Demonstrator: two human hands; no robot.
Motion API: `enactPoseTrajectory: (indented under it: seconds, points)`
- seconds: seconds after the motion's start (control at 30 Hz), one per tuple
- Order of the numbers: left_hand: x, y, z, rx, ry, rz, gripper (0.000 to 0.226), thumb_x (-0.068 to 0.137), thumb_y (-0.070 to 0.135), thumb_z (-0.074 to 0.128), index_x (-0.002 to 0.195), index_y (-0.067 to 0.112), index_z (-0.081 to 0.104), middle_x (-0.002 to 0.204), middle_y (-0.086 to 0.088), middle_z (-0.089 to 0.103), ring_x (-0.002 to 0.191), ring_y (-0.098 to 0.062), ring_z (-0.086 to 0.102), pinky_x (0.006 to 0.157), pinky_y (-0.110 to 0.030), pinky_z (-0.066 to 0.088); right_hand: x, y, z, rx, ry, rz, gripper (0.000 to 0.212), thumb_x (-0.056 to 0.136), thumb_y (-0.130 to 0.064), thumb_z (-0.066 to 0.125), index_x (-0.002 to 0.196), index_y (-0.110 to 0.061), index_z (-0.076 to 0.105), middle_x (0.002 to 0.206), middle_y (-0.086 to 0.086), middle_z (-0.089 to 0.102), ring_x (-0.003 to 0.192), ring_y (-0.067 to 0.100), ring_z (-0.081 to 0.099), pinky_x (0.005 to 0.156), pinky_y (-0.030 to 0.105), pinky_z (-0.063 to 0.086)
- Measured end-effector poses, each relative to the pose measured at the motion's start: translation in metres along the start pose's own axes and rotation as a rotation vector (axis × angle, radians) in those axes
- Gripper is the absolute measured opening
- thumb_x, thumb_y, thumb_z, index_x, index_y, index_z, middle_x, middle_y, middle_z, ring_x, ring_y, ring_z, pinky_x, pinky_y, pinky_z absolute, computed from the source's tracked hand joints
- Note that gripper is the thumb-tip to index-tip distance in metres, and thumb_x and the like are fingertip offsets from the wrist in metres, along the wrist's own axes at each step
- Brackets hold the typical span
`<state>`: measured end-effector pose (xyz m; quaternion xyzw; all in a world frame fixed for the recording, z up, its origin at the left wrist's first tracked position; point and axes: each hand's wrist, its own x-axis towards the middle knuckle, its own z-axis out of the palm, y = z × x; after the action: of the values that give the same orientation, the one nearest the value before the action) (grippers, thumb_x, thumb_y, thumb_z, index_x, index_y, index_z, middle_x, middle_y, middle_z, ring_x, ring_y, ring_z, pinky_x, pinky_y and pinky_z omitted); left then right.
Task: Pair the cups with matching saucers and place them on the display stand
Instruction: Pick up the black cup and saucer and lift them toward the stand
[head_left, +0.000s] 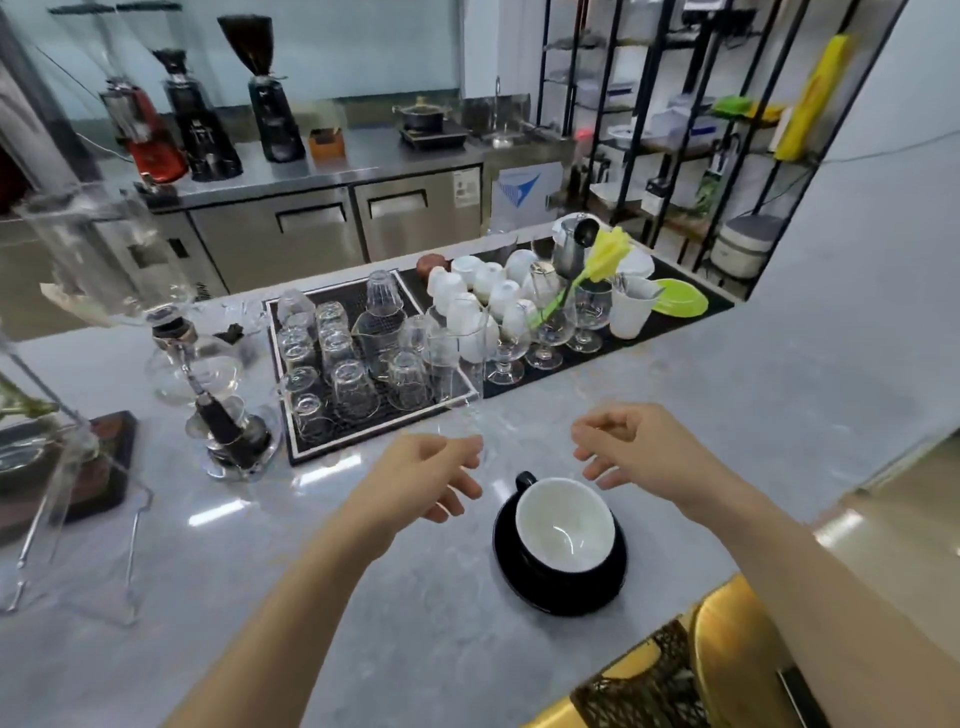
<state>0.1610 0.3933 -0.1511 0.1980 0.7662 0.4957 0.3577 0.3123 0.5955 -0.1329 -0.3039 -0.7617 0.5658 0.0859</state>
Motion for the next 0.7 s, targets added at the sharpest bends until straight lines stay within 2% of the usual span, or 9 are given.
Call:
enactPoseTrajectory:
  seconds: [0.07,0.17,0.33,0.5,0.6,0.7]
  points:
    - [0.007,-0.011,0.015,-0.013,0.003,-0.029,0.038,0.095,0.049,0.062,0.095,0.013,0.074,0.073,-0.003,0.079,0.055,-0.012,0.065,0.055,-0.024,0.051,0.005,0.019,-0.009,0.005,-0.01,0.028,0.015,0.093,-0.024,0.07,0.1,-0.011,0.072,0.088,0.014,0.074,0.064,0.014,0.067,0.06,0.026,0.058]
    - [0.008,-0.028,0.027,-0.034,0.001,-0.068,0.036,0.094,0.049,0.063,0.094,0.015,0.075,0.073,-0.002,0.078,0.058,-0.011,0.065,0.058,-0.025,0.052,0.007,0.039,-0.014,0.047,-0.018,0.065,0.012,0.093,-0.024,0.07,0.098,-0.013,0.072,0.089,0.013,0.074,0.066,0.014,0.069,0.069,0.033,0.061]
    - [0.008,-0.052,0.043,-0.068,0.053,-0.132,0.03,0.092,0.045,0.068,0.09,0.017,0.078,0.07,0.001,0.075,0.059,-0.01,0.065,0.058,-0.023,0.054,0.009,0.068,-0.016,0.06,-0.012,0.119,0.018,0.092,-0.022,0.071,0.104,-0.009,0.072,0.095,0.013,0.071,0.079,0.02,0.068,0.079,0.04,0.06]
    - [0.011,-0.066,0.06,-0.013,0.147,-0.134,0.022,0.084,0.04,0.078,0.086,0.017,0.078,0.071,-0.005,0.071,0.055,-0.007,0.065,0.06,-0.026,0.059,0.013,0.088,-0.014,0.04,0.02,0.133,0.016,0.089,-0.022,0.074,0.103,-0.015,0.073,0.106,0.011,0.072,0.097,0.026,0.069,0.086,0.042,0.061]
    - [0.011,-0.072,0.067,0.032,0.174,-0.147,0.026,0.08,0.044,0.081,0.091,0.021,0.077,0.084,-0.013,0.074,0.062,-0.01,0.069,0.071,-0.037,0.062,0.014,0.101,-0.013,0.004,0.03,0.142,0.025,0.088,-0.027,0.076,0.11,-0.015,0.072,0.108,0.005,0.072,0.103,0.023,0.068,0.094,0.045,0.057]
    - [0.013,-0.076,0.073,0.036,0.192,-0.175,0.037,0.076,0.052,0.081,0.094,0.021,0.075,0.093,-0.014,0.074,0.071,-0.016,0.069,0.079,-0.046,0.061,0.016,0.114,-0.015,0.007,0.011,0.162,0.026,0.087,-0.03,0.076,0.109,-0.017,0.073,0.106,0.0,0.073,0.1,0.018,0.069,0.095,0.043,0.057]
